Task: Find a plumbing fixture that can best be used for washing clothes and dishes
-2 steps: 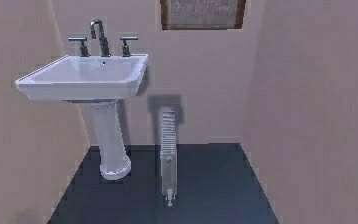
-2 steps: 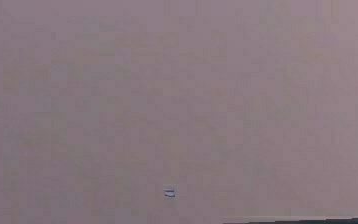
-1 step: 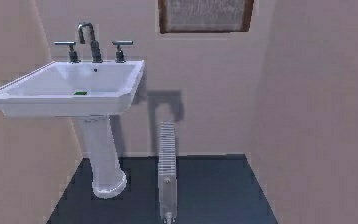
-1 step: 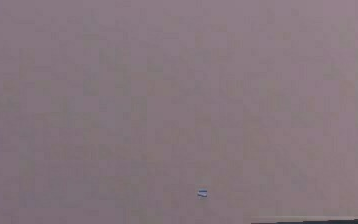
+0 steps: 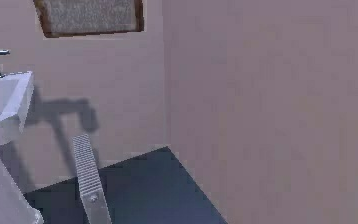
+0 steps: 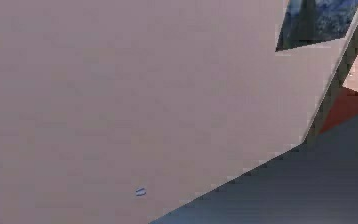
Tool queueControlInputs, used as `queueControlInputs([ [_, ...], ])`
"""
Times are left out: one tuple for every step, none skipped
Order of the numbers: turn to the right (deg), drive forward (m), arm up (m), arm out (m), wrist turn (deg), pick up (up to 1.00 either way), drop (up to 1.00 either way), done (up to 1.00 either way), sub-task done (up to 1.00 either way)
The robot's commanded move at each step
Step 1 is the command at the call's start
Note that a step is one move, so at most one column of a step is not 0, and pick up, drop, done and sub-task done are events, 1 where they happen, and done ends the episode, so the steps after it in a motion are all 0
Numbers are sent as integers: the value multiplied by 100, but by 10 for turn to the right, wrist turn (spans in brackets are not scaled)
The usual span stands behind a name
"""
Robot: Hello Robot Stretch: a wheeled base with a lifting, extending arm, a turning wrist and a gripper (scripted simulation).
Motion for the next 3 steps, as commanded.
queueControlInputs([
  [0,40,0,0,0,0,0,0,0],
  [-450,0,0,0,0,0,0,0,0],
  [-210,0,0,0,0,0,0,0,0],
])
